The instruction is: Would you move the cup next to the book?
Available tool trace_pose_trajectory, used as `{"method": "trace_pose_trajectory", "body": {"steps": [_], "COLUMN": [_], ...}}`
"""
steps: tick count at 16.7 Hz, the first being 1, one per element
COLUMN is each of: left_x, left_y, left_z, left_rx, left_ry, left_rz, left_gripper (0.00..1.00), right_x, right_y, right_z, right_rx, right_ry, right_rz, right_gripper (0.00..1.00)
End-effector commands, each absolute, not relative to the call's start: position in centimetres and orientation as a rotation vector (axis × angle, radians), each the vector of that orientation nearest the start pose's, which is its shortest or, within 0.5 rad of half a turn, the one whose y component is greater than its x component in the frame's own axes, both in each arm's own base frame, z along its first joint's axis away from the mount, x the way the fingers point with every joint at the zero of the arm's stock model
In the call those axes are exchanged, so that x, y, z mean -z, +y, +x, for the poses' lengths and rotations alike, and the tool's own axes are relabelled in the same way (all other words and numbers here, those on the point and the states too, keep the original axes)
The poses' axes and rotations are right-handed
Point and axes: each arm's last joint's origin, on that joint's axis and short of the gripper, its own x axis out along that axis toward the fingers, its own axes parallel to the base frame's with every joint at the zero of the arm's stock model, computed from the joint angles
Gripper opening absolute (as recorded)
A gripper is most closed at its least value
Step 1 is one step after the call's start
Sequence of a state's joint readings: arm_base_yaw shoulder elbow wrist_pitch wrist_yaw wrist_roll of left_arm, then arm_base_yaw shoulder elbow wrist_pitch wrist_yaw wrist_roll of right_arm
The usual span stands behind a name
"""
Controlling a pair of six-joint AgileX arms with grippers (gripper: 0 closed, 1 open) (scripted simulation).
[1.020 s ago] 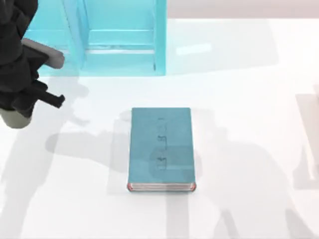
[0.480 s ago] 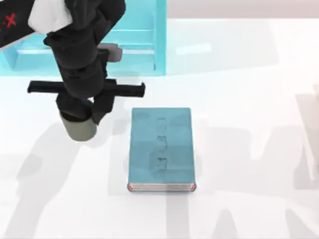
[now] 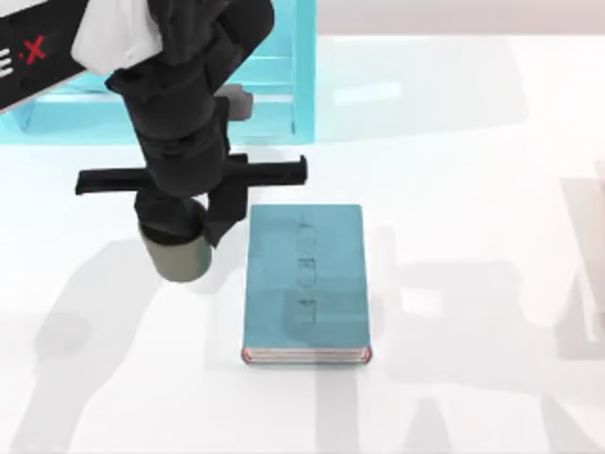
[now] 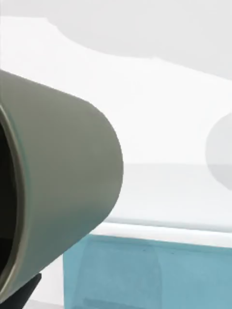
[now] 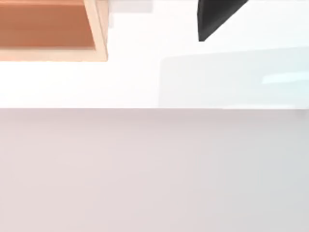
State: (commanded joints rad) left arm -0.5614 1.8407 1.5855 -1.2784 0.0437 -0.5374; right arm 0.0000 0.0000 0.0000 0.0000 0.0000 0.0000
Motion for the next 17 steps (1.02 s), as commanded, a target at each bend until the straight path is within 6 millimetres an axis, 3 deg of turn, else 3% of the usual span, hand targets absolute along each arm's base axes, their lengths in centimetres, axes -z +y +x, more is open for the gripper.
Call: {"method": "trace_pose_trajectory", "body": {"steps": [5, 12, 16, 17], "left_x": [-24.5, -19.0, -18.7, -18.7], "left_y": [-18.4, -18.0, -17.9, -17.9], "left_z": [30.2, 30.0, 30.0, 30.0], "left_rx": [0.053, 0.061, 0.060, 0.060], "left_ry": [1.567, 1.562, 1.561, 1.561], "left_rz": [-0.033, -0.030, -0.028, -0.028], "left_gripper": [0.00, 0.00, 0.00, 0.08], "right_x": [-16.0, -16.0, -16.0, -16.0], "right_y": [-0.1, -0.1, -0.1, -0.1], "right_z": [10.6, 10.6, 10.6, 10.6], "right_rx": [0.000, 0.000, 0.000, 0.000], "right_ry": [0.000, 0.000, 0.000, 0.000], "right_rz": [0.000, 0.000, 0.000, 0.000], "right_gripper": [1.00, 1.00, 1.00, 1.00]}}
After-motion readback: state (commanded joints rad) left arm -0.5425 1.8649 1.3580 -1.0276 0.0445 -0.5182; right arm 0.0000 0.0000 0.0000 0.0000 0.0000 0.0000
